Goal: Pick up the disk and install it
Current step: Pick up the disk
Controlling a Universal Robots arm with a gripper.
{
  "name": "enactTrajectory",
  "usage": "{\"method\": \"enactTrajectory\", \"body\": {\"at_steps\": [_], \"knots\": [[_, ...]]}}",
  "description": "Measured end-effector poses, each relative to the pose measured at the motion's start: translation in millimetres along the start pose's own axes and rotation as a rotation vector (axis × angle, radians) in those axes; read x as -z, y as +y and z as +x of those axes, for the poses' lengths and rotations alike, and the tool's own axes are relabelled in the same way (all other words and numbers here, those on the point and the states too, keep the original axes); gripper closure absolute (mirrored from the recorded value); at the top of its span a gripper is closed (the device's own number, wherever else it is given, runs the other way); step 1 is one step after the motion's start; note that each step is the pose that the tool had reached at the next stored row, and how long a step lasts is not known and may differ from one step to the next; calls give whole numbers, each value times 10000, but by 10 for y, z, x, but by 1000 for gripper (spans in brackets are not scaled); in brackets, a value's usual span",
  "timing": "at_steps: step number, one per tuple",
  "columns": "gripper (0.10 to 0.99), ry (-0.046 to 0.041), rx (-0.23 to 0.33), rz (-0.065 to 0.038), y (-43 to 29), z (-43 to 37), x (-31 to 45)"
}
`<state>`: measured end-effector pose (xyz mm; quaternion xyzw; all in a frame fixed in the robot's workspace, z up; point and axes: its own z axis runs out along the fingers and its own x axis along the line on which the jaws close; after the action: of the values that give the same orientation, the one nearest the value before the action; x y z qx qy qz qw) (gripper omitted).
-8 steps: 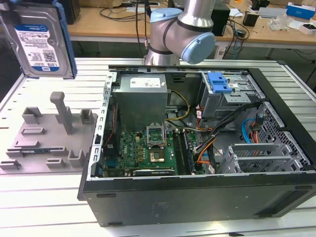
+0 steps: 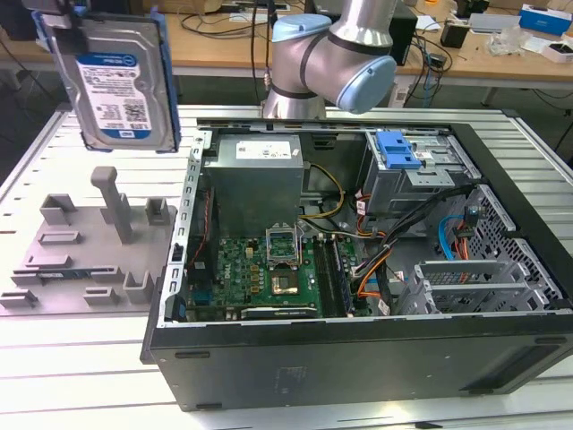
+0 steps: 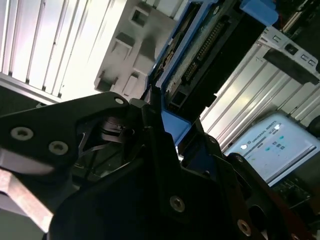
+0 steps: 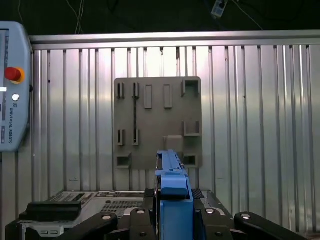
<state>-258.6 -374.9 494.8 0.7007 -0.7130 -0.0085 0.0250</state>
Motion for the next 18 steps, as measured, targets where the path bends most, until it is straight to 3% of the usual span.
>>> {"method": "enactTrajectory", "body": {"at_steps": [2, 4, 7, 18], "knots": [[722, -12, 1, 1, -165, 46, 6], [722, -18, 1, 1, -257, 72, 10], [722, -21, 3, 1, -474, 141, 19], [722, -23, 2, 0, -1064, 328, 42]]}}
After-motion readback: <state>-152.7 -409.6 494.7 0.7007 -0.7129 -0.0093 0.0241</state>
